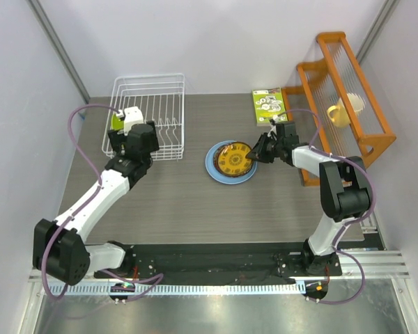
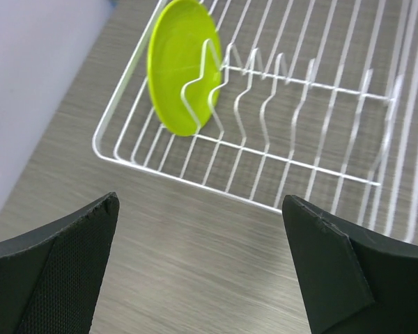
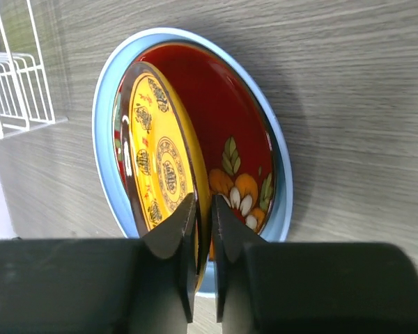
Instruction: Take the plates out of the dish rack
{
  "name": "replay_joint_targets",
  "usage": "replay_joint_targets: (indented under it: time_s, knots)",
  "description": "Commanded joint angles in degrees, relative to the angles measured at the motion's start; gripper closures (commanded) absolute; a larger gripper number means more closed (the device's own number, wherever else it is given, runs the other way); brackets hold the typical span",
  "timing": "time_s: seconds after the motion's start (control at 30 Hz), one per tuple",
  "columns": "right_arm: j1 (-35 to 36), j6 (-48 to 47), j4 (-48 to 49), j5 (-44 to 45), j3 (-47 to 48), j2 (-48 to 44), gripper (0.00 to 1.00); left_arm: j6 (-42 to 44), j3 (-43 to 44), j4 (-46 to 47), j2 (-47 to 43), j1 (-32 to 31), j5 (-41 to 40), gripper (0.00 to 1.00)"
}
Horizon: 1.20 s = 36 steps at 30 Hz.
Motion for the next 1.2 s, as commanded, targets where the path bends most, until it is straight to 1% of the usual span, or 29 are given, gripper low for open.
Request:
replay_joint_targets:
  time_s: [0.0,0.07,0.1,0.13,0.23,0.27,0.3,0.4,0.43,0.47,0.57,0.67,0.83,1.03,1.1,1.17]
  knots:
    - [0.2,1.6,5.6,-4.3,2.0,1.7,0.68,2.4,2.3,0.2,2.2,0.1,-8.2,0.0]
    - [0.2,1.5,5.5,-4.9,2.4,2.1,0.58,3.2,3.3,0.4,3.2,0.1,-9.6,0.01]
    - [0.2,1.5,5.3,-5.0,2.5,2.2,0.47,3.7,3.6,0.7,3.9,0.2,-10.2,0.0]
    - [0.2,1.0,5.0,-4.9,2.5,2.1,0.43,4.0,3.8,0.9,5.1,0.3,-10.7,0.01]
    - [0.3,-1.9,0.7,-2.7,3.5,0.9,0.37,4.5,5.3,1.6,7.3,1.7,-10.5,0.01]
    - [0.3,-2.8,-2.5,-1.3,4.5,0.5,0.36,4.4,6.0,1.7,7.9,2.1,-10.2,0.01]
    - [0.6,-5.1,-4.0,-0.3,4.9,0.1,0.35,4.3,6.4,2.0,8.2,3.2,-9.1,0.0]
    - [1.0,-8.6,-10.0,5.6,7.1,-2.3,0.34,4.3,8.0,2.9,10.4,5.7,-7.6,0.01]
    - [1.1,-9.3,-11.4,10.0,7.5,-2.8,0.34,4.2,8.5,2.9,11.0,6.4,-6.2,0.0]
    - [1.1,-9.9,-14.1,11.8,8.4,-4.2,0.34,4.0,9.8,2.8,12.4,7.2,-5.4,0.01]
    - [1.3,-11.7,-17.1,17.5,9.1,-6.4,0.34,3.7,12.4,2.7,14.6,11.3,-1.8,0.01]
    - [1.3,-12.8,-19.2,21.2,9.8,-9.1,0.33,4.1,14.6,3.2,17.7,13.7,-0.4,0.0]
    - [1.3,-13.2,-19.6,21.7,9.2,-12.0,0.33,4.6,17.7,5.2,22.8,16.7,1.2,0.0]
    - [1.4,-13.2,-19.7,21.2,8.5,-11.6,0.32,3.4,21.1,5.3,28.5,19.8,4.5,0.0]
    - [1.3,-13.2,-19.8,20.8,8.4,-10.8,0.33,2.9,21.5,6.1,29.7,20.6,5.7,0.03]
    - [1.4,-13.1,-19.7,20.6,8.4,-10.3,0.33,2.5,22.5,6.2,31.6,21.3,7.1,0.09]
